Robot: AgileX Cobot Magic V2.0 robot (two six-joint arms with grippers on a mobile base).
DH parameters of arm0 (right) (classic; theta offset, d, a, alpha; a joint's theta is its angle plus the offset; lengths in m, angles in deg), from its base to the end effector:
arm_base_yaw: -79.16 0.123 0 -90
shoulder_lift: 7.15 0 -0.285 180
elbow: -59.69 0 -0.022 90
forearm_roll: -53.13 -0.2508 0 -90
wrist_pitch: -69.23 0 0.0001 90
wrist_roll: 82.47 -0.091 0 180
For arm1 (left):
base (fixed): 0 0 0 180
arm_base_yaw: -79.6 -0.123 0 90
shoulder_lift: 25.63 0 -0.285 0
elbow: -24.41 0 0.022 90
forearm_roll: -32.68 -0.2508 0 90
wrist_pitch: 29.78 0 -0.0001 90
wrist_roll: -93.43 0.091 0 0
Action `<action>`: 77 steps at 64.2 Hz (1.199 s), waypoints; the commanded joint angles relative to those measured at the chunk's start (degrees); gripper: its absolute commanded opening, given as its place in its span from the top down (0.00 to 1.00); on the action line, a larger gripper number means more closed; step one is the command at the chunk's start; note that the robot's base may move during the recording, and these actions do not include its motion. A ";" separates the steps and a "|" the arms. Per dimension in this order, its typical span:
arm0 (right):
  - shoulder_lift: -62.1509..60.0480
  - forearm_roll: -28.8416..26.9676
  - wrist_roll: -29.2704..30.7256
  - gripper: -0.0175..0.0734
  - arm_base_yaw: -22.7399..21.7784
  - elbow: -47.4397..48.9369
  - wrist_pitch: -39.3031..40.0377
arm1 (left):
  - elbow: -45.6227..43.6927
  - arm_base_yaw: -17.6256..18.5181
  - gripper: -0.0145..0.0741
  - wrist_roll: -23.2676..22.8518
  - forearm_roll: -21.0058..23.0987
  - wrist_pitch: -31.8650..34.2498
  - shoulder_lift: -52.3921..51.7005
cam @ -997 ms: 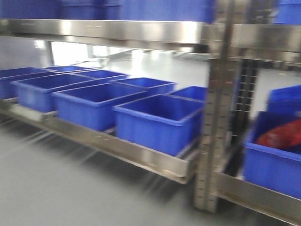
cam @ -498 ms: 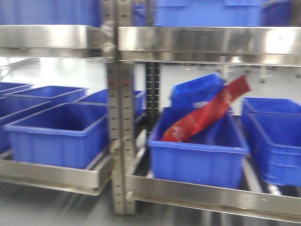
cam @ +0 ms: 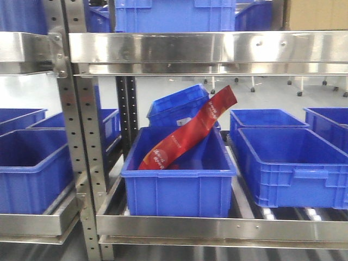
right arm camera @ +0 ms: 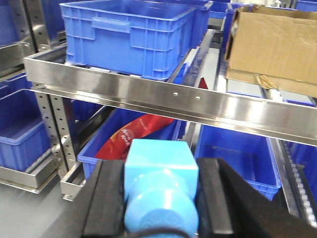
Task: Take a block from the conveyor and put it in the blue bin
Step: 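Move both grippers with their blocks over the blue bins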
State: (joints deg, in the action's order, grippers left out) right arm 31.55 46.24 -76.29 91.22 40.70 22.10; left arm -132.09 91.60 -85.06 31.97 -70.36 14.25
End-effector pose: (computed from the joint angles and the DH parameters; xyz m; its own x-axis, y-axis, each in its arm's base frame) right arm 0.0624 0.0215 0.4309 -0.2391 -0.0774 -0.9679 -0.2976 0.9547 -0.0028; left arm 0.0823 -0.0167 0.4157 -0.2286 0.0852 -0.9698 0.2086 0.9773 0.0366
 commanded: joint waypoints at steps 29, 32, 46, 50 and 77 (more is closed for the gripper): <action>-0.19 0.19 0.36 0.98 0.05 0.53 1.39 | -0.08 0.35 0.96 -0.29 0.13 1.06 -0.25; -0.19 0.19 0.36 0.98 0.05 0.53 1.39 | -0.08 0.35 0.96 -0.29 0.13 1.06 -0.25; -0.19 0.19 0.36 0.98 0.05 0.53 1.39 | -0.08 0.35 0.96 -0.29 0.13 1.06 -0.25; -0.19 0.19 0.36 0.98 0.05 0.53 1.39 | -0.08 0.35 0.96 -0.29 0.13 1.06 -0.25; -0.19 0.19 0.36 0.98 0.05 0.53 1.39 | -0.08 0.35 0.96 -0.29 0.13 1.06 -0.25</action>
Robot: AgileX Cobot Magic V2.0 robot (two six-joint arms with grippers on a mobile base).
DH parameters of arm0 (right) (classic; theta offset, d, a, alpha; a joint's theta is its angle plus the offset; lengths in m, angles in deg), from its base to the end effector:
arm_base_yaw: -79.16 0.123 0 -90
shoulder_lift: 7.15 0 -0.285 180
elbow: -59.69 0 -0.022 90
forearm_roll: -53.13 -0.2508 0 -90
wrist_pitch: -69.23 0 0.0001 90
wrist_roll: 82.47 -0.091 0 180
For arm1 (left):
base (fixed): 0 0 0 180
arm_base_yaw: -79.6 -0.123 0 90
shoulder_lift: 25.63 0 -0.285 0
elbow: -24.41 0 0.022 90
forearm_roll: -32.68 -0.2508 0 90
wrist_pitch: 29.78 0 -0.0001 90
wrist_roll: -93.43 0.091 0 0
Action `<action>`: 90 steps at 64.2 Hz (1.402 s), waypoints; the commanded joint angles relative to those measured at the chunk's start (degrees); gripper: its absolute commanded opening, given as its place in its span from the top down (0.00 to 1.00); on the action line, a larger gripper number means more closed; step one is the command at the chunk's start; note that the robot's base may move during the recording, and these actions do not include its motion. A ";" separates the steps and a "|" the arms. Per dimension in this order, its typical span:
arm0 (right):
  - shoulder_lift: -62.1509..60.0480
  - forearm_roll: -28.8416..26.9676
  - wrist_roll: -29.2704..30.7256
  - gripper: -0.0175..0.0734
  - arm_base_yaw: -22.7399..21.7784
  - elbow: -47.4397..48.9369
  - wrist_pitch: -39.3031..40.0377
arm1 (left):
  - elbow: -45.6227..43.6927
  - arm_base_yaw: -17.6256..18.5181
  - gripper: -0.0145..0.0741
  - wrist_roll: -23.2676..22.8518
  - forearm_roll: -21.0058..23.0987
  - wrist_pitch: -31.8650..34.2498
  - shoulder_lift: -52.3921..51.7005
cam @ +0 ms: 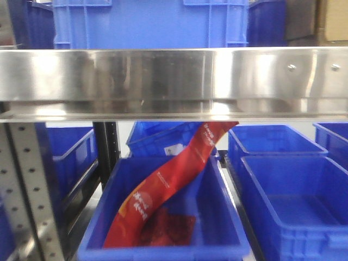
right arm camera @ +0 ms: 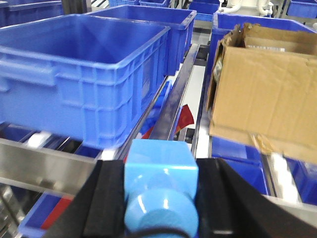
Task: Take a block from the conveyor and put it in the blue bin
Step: 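Move both grippers with their blocks over the blue bins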
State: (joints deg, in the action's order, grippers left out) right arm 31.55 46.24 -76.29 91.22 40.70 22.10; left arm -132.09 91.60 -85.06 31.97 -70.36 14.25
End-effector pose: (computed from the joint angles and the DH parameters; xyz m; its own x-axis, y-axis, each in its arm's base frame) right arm 0.0624 0.0215 0.4309 -0.2391 -0.0774 -0.9679 -0.2976 0.9547 -0.0028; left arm 0.0823 -0.0167 0.4157 -0.2286 0.0852 -0.9698 0.2086 0.9773 0.0366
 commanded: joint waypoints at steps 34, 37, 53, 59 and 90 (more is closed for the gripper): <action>-0.19 0.19 0.36 0.98 0.05 0.53 1.39 | -0.08 0.35 0.96 -0.29 0.10 1.16 -0.25; -0.19 0.19 0.36 0.98 0.05 0.53 1.39 | -0.08 0.35 0.96 -0.29 0.10 1.16 -0.25; -0.19 0.19 0.36 0.98 0.05 0.53 1.39 | -0.08 0.35 0.96 -0.29 0.10 1.16 -0.25; -0.19 0.19 0.36 0.98 0.05 0.53 1.39 | -0.08 0.35 0.96 -0.29 0.10 1.16 -0.25; -0.19 0.19 0.36 0.98 0.05 0.53 1.39 | -0.08 0.35 0.96 -0.29 0.10 1.16 -0.25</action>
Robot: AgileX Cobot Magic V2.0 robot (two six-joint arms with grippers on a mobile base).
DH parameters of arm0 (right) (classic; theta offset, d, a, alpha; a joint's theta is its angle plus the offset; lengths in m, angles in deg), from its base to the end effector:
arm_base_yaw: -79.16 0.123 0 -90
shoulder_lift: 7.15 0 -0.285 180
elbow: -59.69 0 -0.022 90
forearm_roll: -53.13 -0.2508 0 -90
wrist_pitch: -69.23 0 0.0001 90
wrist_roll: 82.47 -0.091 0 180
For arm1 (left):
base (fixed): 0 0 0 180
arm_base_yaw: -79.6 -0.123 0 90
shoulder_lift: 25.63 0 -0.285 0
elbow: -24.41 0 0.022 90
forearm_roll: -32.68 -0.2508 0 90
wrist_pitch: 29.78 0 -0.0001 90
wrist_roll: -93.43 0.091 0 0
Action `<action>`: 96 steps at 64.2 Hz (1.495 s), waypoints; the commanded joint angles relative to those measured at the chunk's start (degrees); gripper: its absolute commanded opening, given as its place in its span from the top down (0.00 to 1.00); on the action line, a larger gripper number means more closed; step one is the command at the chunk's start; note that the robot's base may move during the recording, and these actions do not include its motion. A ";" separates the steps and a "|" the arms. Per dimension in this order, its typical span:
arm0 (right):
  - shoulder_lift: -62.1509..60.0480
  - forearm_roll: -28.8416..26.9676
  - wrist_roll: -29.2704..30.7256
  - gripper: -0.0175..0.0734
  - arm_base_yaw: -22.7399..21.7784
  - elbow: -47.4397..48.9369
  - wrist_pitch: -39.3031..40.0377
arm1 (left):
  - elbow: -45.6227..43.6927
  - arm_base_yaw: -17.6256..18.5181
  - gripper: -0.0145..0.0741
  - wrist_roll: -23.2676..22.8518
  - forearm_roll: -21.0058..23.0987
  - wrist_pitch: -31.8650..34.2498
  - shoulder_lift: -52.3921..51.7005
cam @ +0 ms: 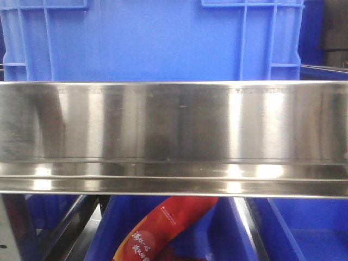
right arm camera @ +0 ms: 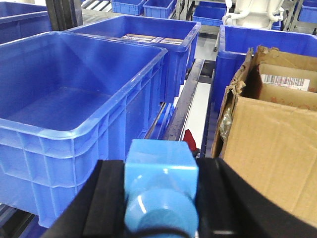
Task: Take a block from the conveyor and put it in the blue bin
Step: 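Move both grippers with their blocks over the blue bins, then open both grippers to drop the blocks into the blue bins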
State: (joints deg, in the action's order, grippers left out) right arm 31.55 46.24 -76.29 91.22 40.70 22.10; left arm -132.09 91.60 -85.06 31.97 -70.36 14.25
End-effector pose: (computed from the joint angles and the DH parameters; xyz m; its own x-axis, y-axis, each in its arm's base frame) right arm 0.0624 0.0215 0.4309 -0.2391 -0.0774 -0.9679 -0.2976 0.9547 -0.0028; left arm 0.0823 -0.0167 0.4157 -0.2286 0.0852 -0.9698 0.2086 0.9773 0.0366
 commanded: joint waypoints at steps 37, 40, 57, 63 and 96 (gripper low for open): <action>-0.19 0.19 0.36 0.98 0.05 0.53 1.39 | -0.08 0.35 0.96 -0.29 0.10 1.16 -0.25; -0.19 0.19 0.36 0.98 0.05 0.53 1.39 | -0.08 0.35 0.96 -0.29 0.10 1.16 -0.25; 0.37 -0.29 0.36 0.98 0.05 1.72 2.34 | -0.43 0.35 0.96 -0.18 0.10 3.73 0.10; 2.85 -2.42 1.58 0.98 0.17 4.18 3.14 | -3.64 0.76 0.96 3.52 0.10 3.86 2.44; 33.73 -7.20 4.01 0.98 15.06 28.93 4.99 | -40.86 17.84 0.96 4.27 0.32 -8.19 38.88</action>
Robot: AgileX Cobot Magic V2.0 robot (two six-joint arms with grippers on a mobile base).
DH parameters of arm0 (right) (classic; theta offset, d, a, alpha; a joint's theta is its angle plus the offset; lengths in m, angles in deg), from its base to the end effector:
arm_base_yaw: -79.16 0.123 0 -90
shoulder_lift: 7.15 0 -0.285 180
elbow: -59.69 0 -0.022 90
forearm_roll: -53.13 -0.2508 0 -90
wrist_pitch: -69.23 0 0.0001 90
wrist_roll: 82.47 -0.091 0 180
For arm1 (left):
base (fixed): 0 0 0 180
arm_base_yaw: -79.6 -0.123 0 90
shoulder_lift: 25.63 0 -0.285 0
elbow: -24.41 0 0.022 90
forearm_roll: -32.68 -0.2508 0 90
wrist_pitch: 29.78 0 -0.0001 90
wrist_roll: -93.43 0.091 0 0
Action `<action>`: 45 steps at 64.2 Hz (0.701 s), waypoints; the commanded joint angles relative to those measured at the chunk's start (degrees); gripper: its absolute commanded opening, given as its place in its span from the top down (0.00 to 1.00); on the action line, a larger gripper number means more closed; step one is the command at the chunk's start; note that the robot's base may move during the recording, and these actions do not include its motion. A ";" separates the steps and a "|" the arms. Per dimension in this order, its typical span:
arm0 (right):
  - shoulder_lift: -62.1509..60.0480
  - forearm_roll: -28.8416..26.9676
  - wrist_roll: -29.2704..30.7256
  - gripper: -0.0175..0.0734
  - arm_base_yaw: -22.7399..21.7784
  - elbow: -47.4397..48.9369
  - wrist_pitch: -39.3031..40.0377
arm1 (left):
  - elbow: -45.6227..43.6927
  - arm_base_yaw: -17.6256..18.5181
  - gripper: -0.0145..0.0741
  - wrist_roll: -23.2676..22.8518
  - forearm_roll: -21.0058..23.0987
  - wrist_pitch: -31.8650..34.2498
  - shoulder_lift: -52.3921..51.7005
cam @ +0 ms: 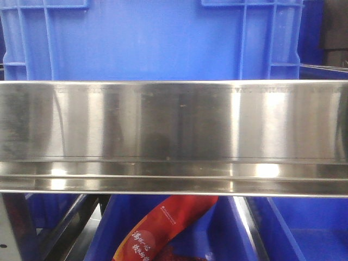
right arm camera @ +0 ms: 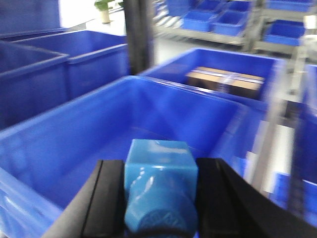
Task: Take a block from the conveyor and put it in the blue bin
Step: 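Open both grippers to drop the blocks into the blue bins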
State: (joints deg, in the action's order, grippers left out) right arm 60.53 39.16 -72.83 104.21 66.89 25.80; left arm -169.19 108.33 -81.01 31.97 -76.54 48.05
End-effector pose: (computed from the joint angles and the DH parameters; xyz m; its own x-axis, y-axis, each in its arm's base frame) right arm 0.1626 0.0927 0.5090 -0.2105 -0.0870 -0.9737 -0.5618 0.8259 0.0477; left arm 0.1875 -0.1018 0.5142 -0.2028 0.2313 -0.9515 0.4972 0.8614 0.1034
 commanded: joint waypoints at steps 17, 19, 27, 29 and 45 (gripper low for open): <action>16.23 -0.13 0.55 0.98 4.08 4.70 1.99 | -7.38 1.10 0.96 0.22 0.71 -3.65 18.16; 17.17 -0.13 0.55 0.98 4.08 4.70 1.99 | -7.38 1.10 0.96 0.22 0.71 -3.65 19.24; 20.65 -0.13 0.55 0.98 4.08 4.70 1.99 | -7.38 1.10 0.96 0.22 0.71 -3.65 22.25; 21.37 -0.13 0.55 0.98 4.08 4.70 1.99 | -7.38 1.10 0.96 0.22 0.71 -3.65 22.76; 24.36 -0.13 0.55 0.89 4.08 4.70 1.88 | -7.38 1.10 0.88 0.22 0.71 -3.28 24.20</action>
State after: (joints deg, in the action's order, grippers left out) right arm 84.54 38.78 -72.57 108.14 71.03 26.47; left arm -175.89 109.16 -80.76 32.68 -80.83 72.54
